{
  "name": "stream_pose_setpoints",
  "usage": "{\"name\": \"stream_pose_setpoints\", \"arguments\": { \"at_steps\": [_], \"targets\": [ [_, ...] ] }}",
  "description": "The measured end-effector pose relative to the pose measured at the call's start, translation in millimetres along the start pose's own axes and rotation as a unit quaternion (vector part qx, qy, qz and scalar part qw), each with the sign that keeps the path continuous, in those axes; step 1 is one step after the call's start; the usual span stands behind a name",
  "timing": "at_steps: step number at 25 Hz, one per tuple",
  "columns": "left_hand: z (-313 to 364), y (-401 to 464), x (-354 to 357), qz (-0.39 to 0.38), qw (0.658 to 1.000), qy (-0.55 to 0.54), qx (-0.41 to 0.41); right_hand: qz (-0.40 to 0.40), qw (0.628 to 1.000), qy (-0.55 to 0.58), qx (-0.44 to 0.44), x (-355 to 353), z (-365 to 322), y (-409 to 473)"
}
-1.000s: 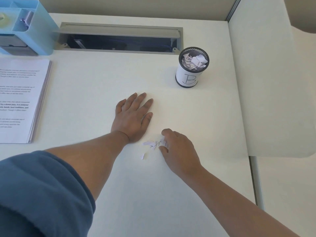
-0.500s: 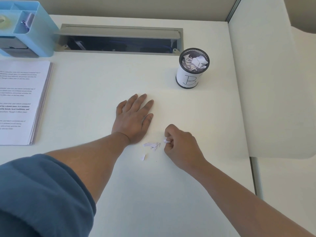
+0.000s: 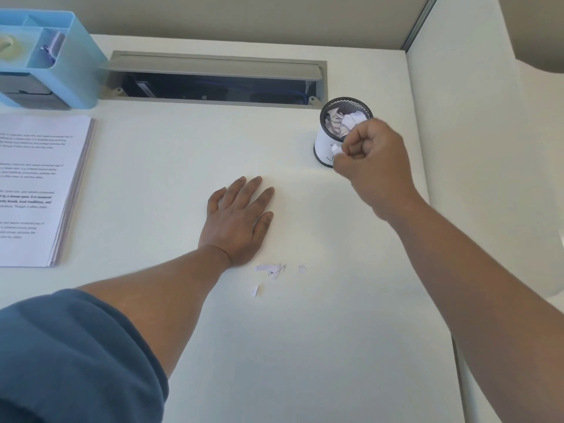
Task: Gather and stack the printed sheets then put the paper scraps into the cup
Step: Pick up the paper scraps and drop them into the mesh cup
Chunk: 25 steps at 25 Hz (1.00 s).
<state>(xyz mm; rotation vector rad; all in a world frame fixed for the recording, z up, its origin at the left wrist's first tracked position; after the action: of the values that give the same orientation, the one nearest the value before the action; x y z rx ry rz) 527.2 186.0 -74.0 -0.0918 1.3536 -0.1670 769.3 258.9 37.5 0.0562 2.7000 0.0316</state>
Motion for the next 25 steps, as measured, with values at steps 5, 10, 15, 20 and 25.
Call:
{"name": "stream_pose_setpoints", "arguments": {
  "at_steps": [5,10,15,20,25],
  "targets": [
    [0,0,0,0.0,1.0,0.002,0.003,0.014,0.982,-0.157,-0.101,-6,-8,53],
    [0,0,0,0.002,1.0,0.001,0.004,-0.046,0.955,-0.271,-0.108,-8,-7,73],
    [0,0,1,0.003,1.0,-0.001,0.005,-0.043,0.959,-0.257,-0.114,-10,-8,71],
    [0,0,0,0.004,1.0,-0.002,0.006,-0.048,0.957,-0.265,-0.111,-14,-13,71],
    [1,-1,0,0.001,1.0,-0.001,0.004,0.011,0.966,-0.215,-0.145,-12,-11,62]
  ]
}}
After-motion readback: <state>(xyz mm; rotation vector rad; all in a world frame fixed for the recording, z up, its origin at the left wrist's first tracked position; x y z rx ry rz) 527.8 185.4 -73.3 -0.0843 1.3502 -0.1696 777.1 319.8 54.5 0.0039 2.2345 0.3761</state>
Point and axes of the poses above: each hand's wrist, its own y-axis towards the middle knuckle, its own x-axis out of the palm, z = x × y, the point moved 1 cm from there along y, towards the middle knuckle, and after that the axes turned 6 degrees about -x, right-handed, at the moved point
